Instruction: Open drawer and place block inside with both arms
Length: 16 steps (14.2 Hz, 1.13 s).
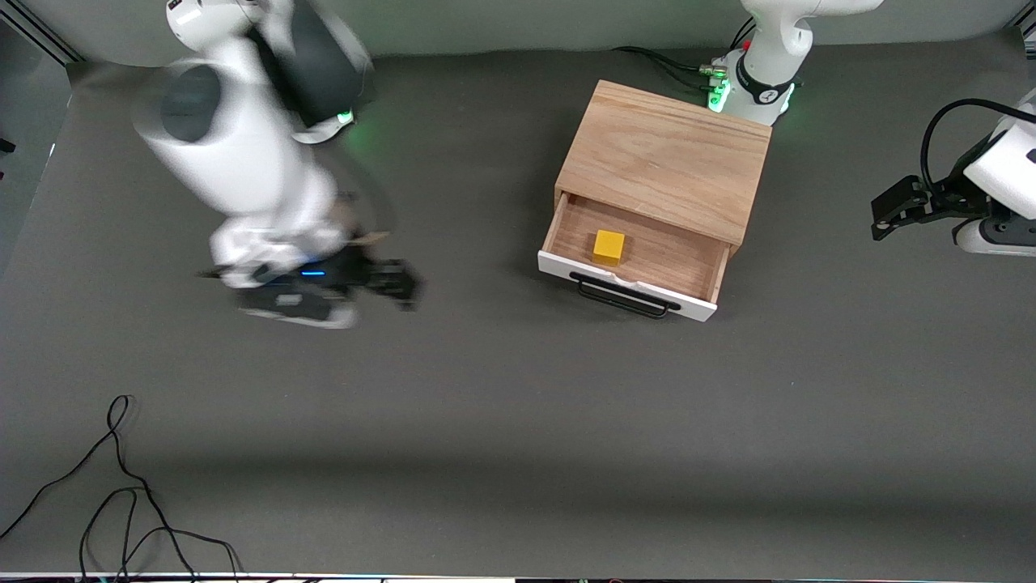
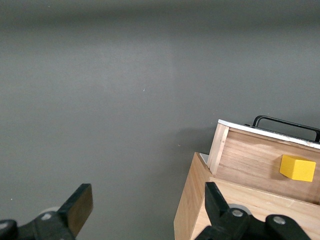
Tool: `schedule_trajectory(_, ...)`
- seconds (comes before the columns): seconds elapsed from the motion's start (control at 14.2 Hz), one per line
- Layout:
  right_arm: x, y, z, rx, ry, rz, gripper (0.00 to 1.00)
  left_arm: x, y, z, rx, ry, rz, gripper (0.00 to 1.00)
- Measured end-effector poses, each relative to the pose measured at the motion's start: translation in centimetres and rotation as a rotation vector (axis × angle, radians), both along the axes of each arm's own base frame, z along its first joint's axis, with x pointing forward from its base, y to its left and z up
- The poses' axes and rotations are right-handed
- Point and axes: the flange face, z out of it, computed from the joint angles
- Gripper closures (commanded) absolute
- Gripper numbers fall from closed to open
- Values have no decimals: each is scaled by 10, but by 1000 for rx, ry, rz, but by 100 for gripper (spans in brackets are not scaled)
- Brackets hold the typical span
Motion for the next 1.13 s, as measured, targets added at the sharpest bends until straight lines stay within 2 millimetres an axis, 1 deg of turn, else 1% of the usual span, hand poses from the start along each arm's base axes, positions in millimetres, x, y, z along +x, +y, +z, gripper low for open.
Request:
schedule_trajectory(0.14,-8,-87,14,-6,-6,-3,0,0,-2,1,0,-3,-4,0)
schedule_trajectory(0.21,-13,-127,19,-12,-14,13,0,0,-4,1,0,-4,-7,0)
schedule_trajectory(0.28,-18,-160,24,-19,-18,27,0,0,-5,1,0,-3,-9,0)
schedule_trajectory(0.35,-24,-190,28,-27,-8,38,0,1,-5,0,1,-1,-9,0)
schedule_trajectory(0.42,-30,-210,31,-35,7,53,0,2,-4,-2,5,1,-8,0)
schedule_trajectory(0.49,-37,-221,35,-45,28,82,0,2,-1,-2,16,1,-4,0)
schedule_trajectory(0.56,-44,-223,39,-53,45,114,0,3,3,-1,34,-3,1,0)
schedule_trajectory(0.7,-53,-207,45,-65,70,160,0,3,8,5,68,-20,5,0)
schedule_trajectory(0.84,-55,-196,46,-71,71,180,0,4,6,9,81,-28,1,0)
schedule_trajectory(0.98,-55,-197,46,-71,72,179,0,4,5,8,88,-30,28,0)
schedule_trajectory(1.13,-55,-201,46,-71,73,172,0,4,14,10,94,-27,68,0)
